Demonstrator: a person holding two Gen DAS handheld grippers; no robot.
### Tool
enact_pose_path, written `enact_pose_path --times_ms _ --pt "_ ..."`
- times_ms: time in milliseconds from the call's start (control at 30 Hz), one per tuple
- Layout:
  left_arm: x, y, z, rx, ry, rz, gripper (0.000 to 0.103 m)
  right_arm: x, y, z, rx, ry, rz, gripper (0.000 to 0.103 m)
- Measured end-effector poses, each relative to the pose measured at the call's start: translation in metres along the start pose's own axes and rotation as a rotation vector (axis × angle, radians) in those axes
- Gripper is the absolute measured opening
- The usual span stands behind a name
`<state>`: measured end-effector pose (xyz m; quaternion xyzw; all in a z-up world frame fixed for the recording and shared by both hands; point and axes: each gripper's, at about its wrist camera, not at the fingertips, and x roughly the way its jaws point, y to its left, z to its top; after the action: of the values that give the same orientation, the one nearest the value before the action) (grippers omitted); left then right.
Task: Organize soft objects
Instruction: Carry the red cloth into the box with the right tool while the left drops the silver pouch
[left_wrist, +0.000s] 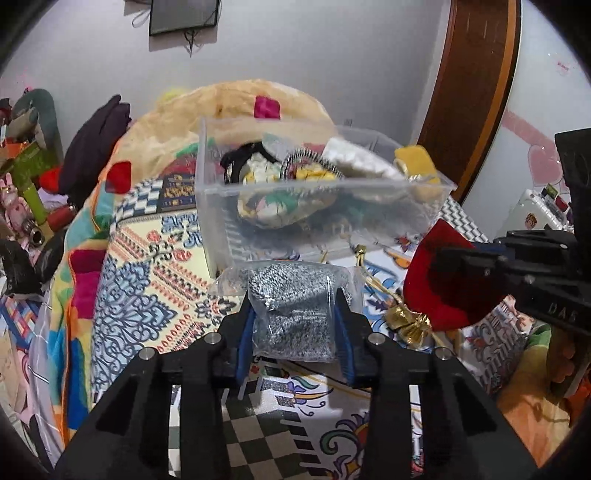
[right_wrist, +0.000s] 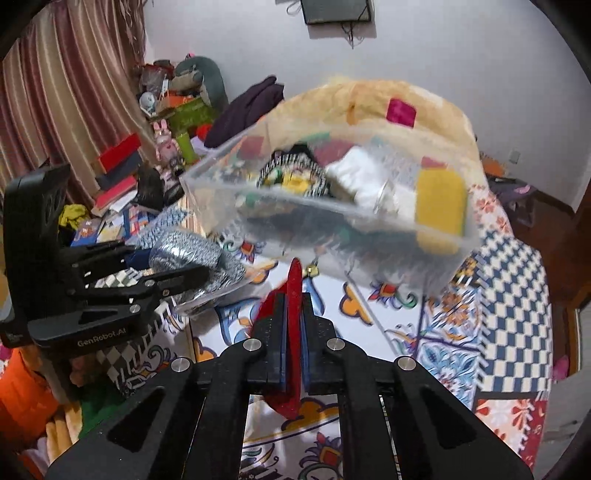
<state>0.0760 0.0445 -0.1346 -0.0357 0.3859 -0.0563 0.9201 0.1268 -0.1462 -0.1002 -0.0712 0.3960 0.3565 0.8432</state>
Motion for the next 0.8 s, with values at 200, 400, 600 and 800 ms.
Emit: enact_pose_path --times_ms 200,400,600,800 --pt "-0.028 -0.001 0.016 0.0 -0.083 -0.002 0.037 -0.026 0.0 0.011 -0.011 -0.086 -0.025 0.005" --pt "-0.053 -0.001 0.034 0.0 -0.169 0.006 0.037 -0.05 -0.001 0.027 -0.023 -0.174 -0.056 0.005" --pt "-0.067 0.002 0.059 0.005 -0.241 0.017 0.037 -0.07 -0.005 0.05 -0.02 -0.279 -0.085 0.005" --pt "-0.067 0.005 0.084 0.016 -0.28 0.022 0.037 -0.074 -0.008 0.076 -0.019 -0.358 -0.105 0.005"
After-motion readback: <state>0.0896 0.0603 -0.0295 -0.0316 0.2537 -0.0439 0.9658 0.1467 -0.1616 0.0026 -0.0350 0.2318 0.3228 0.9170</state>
